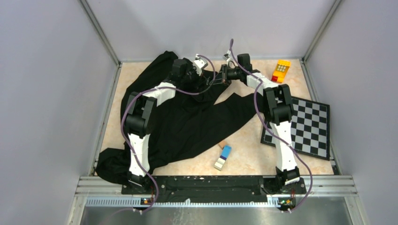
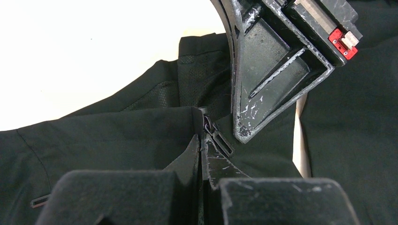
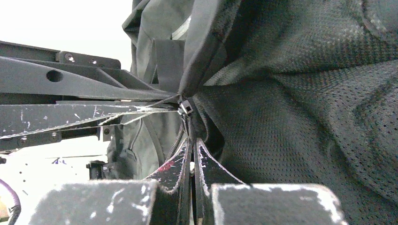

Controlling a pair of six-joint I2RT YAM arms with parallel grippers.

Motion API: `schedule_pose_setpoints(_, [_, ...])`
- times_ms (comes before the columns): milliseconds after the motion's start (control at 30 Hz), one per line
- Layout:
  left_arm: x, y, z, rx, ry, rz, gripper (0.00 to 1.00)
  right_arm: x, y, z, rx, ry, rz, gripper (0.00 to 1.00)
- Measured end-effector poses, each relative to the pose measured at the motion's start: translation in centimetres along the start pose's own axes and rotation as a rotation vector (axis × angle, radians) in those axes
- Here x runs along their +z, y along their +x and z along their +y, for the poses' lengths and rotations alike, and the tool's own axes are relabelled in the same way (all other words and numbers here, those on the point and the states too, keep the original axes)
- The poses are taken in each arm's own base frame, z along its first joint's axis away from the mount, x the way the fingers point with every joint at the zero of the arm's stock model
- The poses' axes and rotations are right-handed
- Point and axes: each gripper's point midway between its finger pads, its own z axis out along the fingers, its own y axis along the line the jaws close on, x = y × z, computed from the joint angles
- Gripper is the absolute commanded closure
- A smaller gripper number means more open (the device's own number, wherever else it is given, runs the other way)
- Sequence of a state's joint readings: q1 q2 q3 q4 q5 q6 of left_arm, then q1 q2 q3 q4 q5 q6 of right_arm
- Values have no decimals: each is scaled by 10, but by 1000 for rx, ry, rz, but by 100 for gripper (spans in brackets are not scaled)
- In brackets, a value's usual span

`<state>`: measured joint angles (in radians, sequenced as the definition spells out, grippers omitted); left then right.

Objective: Zip up the jacket

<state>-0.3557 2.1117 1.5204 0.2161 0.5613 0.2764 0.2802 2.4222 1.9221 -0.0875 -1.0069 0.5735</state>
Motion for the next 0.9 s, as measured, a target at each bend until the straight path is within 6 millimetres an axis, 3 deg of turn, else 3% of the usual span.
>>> schedule_pose_setpoints(267, [-1,5,-5,-4,26,22,100,0,8,-14,2,31,-5,100])
schedule_pose_setpoints(467, [-2,3,-6,-10,35,29,100,-3,3,-6,-39,31,-27,100])
schedule_pose_setpoints(733, [-6,-20,11,-68,7,-15,100,-5,1,-1,-56,26,-34,100])
schedule_pose_setpoints(900, [-9,-21,15,-91,8,-22,100,-5,1,-1,-59,25,-35,100])
